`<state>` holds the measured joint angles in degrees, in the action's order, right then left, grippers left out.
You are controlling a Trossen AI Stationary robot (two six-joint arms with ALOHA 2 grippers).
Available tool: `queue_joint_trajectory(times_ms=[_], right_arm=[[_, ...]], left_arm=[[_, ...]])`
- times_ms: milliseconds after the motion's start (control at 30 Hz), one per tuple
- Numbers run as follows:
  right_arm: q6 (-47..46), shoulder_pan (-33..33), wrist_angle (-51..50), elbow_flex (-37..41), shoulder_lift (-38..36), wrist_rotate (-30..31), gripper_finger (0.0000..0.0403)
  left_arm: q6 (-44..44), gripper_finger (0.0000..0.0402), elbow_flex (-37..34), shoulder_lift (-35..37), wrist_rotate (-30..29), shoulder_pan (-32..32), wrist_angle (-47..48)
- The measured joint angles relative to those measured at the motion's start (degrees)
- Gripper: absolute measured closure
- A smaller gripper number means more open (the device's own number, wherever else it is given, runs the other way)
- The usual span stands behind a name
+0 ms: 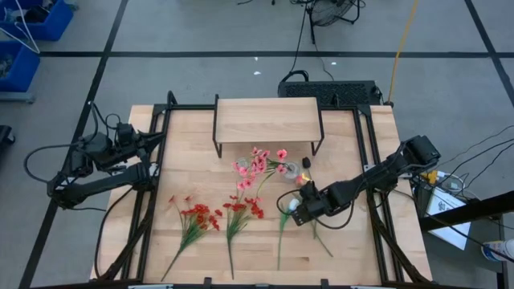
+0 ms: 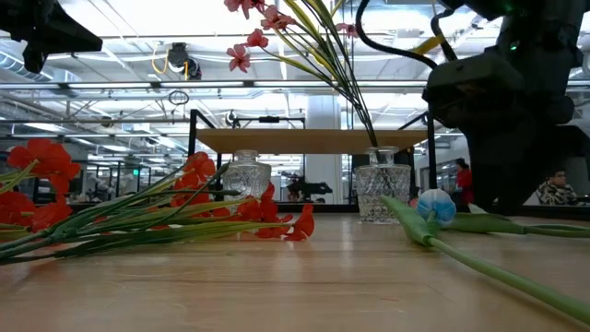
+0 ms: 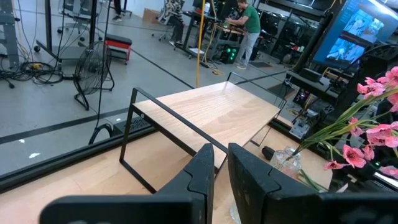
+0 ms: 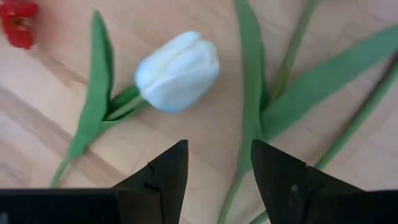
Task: Pick and place flowers into a vace then onto a shelf
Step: Put the pink tulip into the right transparent vase
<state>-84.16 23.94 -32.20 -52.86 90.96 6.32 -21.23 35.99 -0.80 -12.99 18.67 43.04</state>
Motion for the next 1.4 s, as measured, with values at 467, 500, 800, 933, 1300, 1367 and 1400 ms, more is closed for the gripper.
queue_joint_trajectory(times_ms=[467, 500, 800, 933, 1300, 1367, 1400], right_arm=[[1.1, -2.1, 4.4, 5.2, 0.8, 0.3, 0.0234], [1.1, -2.3, 4.4, 5.4, 1.3, -0.4, 0.0234], [4.3, -3.0, 2.8, 6.2, 2.9, -2.9, 0.0276], [6.3, -3.0, 2.7, 6.3, 1.8, -1.8, 0.0373], [5.0, -2.6, 3.4, 6.6, -8.4, 8.4, 0.0398], [4.6, -2.0, 3.0, 6.6, -11.3, 13.0, 0.0400], [4.7, -1.6, 3.0, 6.6, -13.0, 15.4, 0.0400]], left_arm=[[0.0, 0.0350, 0.0, 0.0, 0.0, 0.0, 0.0], [0.0, 0.0350, 0.0, 0.0, 0.0, 0.0, 0.0], [0.0, 0.0350, 0.0, 0.0, 0.0, 0.0, 0.0], [0.0, 0.0350, 0.0, 0.0, 0.0, 0.0, 0.0], [0.0, 0.0350, 0.0, 0.0, 0.0, 0.0, 0.0], [0.0, 0.0350, 0.0, 0.0, 0.0, 0.0, 0.1], [0.0, 0.0350, 0.0, 0.0, 0.1, 0.0, 0.0]])
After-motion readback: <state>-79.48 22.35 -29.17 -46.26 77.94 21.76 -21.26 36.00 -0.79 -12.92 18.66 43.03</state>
